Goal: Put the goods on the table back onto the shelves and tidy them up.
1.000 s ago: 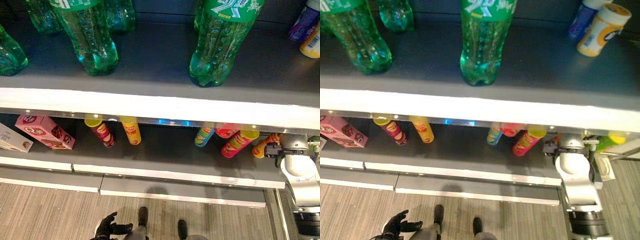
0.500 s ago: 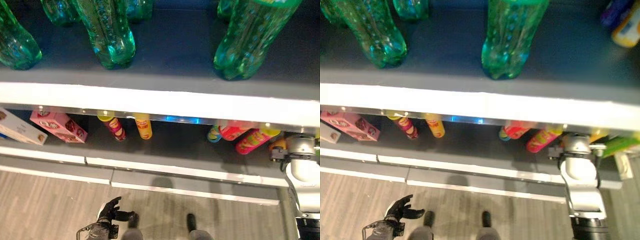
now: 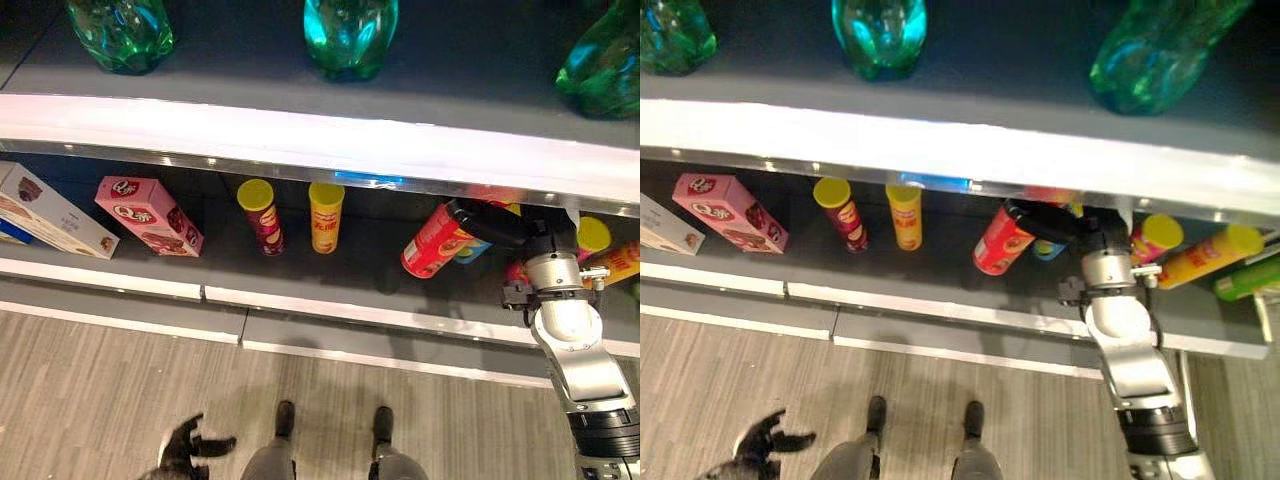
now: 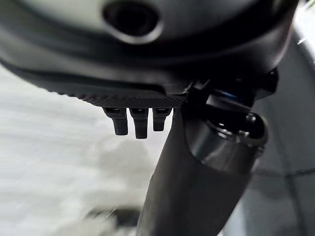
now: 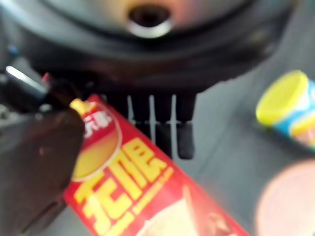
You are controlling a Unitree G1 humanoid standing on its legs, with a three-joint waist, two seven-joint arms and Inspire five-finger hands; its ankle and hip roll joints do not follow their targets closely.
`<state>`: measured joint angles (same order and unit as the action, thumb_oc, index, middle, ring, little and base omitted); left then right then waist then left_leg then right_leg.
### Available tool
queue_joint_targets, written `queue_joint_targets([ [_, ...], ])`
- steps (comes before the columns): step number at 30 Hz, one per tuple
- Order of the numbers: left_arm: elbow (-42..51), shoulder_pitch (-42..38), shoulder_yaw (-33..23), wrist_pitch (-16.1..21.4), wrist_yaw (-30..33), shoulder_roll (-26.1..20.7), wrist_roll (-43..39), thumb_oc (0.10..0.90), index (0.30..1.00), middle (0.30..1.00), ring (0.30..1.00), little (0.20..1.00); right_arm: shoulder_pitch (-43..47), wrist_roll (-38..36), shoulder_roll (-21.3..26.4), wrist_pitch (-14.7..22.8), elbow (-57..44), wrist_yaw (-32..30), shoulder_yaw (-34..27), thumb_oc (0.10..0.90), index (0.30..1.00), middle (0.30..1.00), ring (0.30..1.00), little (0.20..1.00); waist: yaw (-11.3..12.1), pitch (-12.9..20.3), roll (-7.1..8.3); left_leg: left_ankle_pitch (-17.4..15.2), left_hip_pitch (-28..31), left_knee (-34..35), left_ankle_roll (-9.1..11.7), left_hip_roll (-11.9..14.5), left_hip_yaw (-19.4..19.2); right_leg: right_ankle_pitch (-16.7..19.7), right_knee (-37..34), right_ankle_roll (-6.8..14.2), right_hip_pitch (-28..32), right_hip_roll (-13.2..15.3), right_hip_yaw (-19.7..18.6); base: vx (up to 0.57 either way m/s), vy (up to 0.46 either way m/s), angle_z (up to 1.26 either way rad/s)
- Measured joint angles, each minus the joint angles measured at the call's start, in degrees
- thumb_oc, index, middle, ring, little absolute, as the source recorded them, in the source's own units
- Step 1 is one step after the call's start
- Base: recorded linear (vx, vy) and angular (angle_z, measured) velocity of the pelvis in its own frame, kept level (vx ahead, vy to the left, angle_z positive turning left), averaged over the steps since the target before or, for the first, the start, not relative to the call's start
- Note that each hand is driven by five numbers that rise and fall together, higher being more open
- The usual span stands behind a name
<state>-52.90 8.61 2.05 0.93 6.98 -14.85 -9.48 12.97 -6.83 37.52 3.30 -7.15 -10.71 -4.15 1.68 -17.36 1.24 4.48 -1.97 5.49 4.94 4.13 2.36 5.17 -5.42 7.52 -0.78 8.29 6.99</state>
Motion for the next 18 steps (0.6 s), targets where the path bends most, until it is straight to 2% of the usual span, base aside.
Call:
queue_joint_targets([
  [2,0.1,0.1,0.7,-0.1,0.0,1.6,0.1,0.800,0.900,0.900,0.900,0.900,-1.8,1.4,0.0,-0.1,0.0,0.0,-1.9,0.400,0.300,0.300,0.300,0.300,-1.0,0.2,-0.61,-0.1,-0.5,0.0,-0.1,0.9,1.0,0.0,0.0,-0.4,0.1,-0.6,1.0,0.06,0.003,0.26],
  [4,1.4,0.0,1.0,0.0,0.0,2.1,0.5,0.800,0.900,0.900,0.900,0.900,-3.5,3.7,-2.4,-0.1,-0.1,0.2,-1.2,0.400,0.300,0.300,0.300,0.300,-1.5,1.0,-1.88,0.1,-0.3,-0.1,-0.1,0.2,1.0,0.0,0.0,-0.4,0.2,0.0,1.1,0.00,0.019,0.03],
  [7,1.5,-0.5,1.3,0.3,0.1,2.2,0.7,0.800,0.900,0.900,0.900,0.900,-4.1,6.1,-6.5,-0.6,1.2,0.0,4.3,0.400,0.300,0.300,0.300,0.300,-2.5,1.7,-3.43,0.2,-0.1,-0.3,-0.1,-0.6,1.2,0.0,0.0,-0.4,0.1,0.7,1.3,0.00,0.026,0.04],
  [11,1.1,-0.6,2.0,0.2,1.1,2.2,1.3,0.800,0.900,0.900,0.900,0.900,-3.2,10.1,-7.6,-1.3,5.0,-1.8,8.6,0.400,0.300,0.300,0.300,0.300,-2.1,2.0,-4.44,0.2,-0.1,-0.3,-0.1,-0.9,1.2,-0.1,0.0,-0.3,0.1,1.2,1.3,0.00,0.000,0.00],
  [14,1.2,-0.4,2.4,0.1,1.4,2.3,1.6,0.800,0.900,0.900,0.900,0.900,-2.4,11.0,-7.7,-2.4,9.8,-4.1,8.8,0.400,0.300,0.300,0.300,0.300,-0.3,1.9,-5.59,0.3,-0.1,-0.3,-0.2,-1.1,1.2,-0.1,0.0,-0.2,0.1,1.4,1.2,0.00,0.000,0.00],
  [18,1.2,-0.2,2.4,0.1,2.5,2.4,1.6,0.800,0.900,0.900,0.900,0.900,-1.5,13.4,-7.5,-3.6,11.0,-6.5,8.7,0.400,0.300,0.300,0.300,0.300,0.3,1.9,-6.18,0.3,-0.2,-0.3,-0.2,-1.1,1.2,-0.2,0.0,-0.2,0.1,1.4,1.2,0.00,0.000,0.00],
])
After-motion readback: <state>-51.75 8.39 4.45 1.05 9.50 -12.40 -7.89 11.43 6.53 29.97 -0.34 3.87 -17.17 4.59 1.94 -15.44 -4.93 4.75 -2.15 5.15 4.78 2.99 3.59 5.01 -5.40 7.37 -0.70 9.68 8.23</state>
